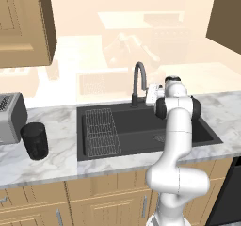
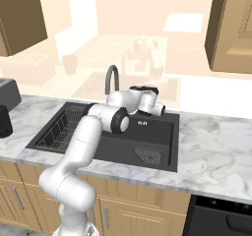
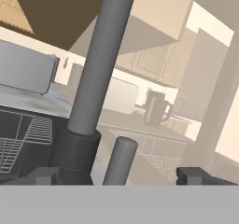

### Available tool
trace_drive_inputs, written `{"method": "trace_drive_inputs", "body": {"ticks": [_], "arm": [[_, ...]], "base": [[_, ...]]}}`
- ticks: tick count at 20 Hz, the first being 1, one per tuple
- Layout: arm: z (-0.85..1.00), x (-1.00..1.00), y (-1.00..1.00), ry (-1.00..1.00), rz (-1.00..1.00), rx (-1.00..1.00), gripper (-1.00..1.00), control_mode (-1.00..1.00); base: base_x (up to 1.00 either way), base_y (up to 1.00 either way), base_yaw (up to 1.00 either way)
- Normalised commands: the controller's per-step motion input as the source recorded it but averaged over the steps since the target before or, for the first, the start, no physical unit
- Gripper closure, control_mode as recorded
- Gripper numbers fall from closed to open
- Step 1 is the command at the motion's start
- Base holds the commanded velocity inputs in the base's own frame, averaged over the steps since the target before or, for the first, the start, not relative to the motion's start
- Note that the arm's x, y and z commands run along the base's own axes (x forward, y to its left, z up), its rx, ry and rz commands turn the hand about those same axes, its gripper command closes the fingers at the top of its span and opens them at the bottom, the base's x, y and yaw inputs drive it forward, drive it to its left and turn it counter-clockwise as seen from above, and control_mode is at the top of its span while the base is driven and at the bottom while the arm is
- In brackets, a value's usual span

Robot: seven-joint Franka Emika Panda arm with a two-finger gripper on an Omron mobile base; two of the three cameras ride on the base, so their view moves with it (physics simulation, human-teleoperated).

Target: Turn on the sink faucet and place the jug under the water for a few seconds to fill it up.

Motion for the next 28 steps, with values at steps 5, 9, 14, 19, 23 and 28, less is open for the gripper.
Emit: {"method": "trace_drive_inputs", "body": {"ticks": [5,9,14,19,23,28], "arm": [[-0.01,0.06,0.02,0.00,0.00,0.00,1.00,-1.00],[0.00,0.03,0.00,0.00,-0.05,0.00,1.00,-1.00],[0.00,0.01,-0.13,0.00,-0.09,0.01,1.00,-1.00],[0.00,0.10,-0.23,0.00,-0.15,0.04,1.00,-1.00],[0.00,0.11,-0.36,0.01,-0.19,0.04,1.00,-1.00],[0.00,0.10,-0.49,0.05,-0.18,0.08,1.00,-1.00]], "base": [[0.00,0.00,0.00],[0.00,0.00,0.00],[0.00,0.00,0.00],[0.00,0.00,0.00],[0.00,0.00,0.00],[0.00,0.00,0.00]]}}
